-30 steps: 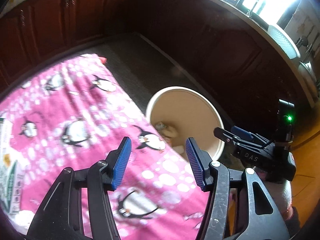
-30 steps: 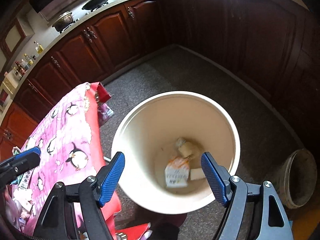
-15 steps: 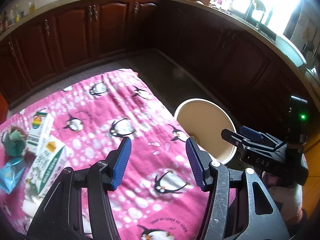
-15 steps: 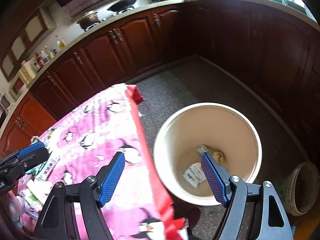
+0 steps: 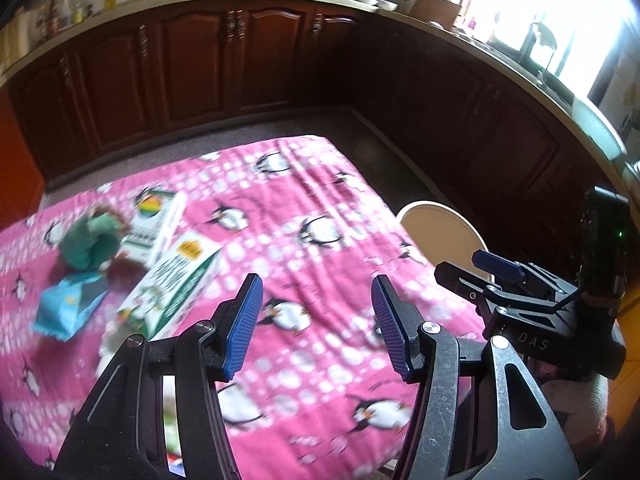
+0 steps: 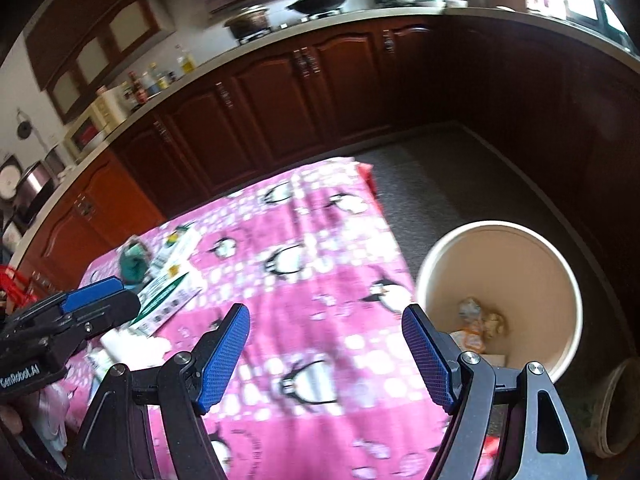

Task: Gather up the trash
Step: 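Move both open tools back over the trash on the table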

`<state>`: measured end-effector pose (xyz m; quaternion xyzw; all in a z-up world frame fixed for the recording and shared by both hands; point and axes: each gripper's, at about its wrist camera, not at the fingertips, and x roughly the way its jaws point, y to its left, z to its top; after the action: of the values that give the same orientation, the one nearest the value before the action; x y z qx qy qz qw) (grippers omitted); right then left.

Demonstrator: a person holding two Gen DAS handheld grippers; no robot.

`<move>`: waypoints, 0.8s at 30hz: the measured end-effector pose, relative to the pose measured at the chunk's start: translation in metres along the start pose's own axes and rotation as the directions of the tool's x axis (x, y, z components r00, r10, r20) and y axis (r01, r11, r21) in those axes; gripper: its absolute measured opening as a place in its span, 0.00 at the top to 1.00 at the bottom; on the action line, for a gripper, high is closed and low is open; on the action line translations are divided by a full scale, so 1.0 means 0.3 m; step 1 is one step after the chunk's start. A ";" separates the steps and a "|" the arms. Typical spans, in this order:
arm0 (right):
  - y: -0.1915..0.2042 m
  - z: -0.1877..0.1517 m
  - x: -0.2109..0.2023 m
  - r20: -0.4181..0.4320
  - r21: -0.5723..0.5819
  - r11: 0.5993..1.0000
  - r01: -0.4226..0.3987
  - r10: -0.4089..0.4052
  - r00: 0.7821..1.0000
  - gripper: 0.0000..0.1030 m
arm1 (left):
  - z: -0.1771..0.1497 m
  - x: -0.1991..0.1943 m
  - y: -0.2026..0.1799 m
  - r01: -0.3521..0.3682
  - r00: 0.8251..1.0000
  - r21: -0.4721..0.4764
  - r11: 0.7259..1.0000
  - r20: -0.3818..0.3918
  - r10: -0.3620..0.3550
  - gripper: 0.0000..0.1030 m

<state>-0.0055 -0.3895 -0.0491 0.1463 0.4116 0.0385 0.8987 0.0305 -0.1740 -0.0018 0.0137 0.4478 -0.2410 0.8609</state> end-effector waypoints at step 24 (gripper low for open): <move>0.298 -0.065 0.118 -0.128 -0.130 0.976 -0.173 0.156 0.979 0.26 | -0.248 -0.173 0.452 -0.116 0.985 -0.221 0.968 -0.154 0.082 0.47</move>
<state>0.0077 -0.2929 -0.0607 0.1137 0.4463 0.1504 0.8748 0.0064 -0.0155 -0.0319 -0.0460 0.5321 -0.1427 0.8333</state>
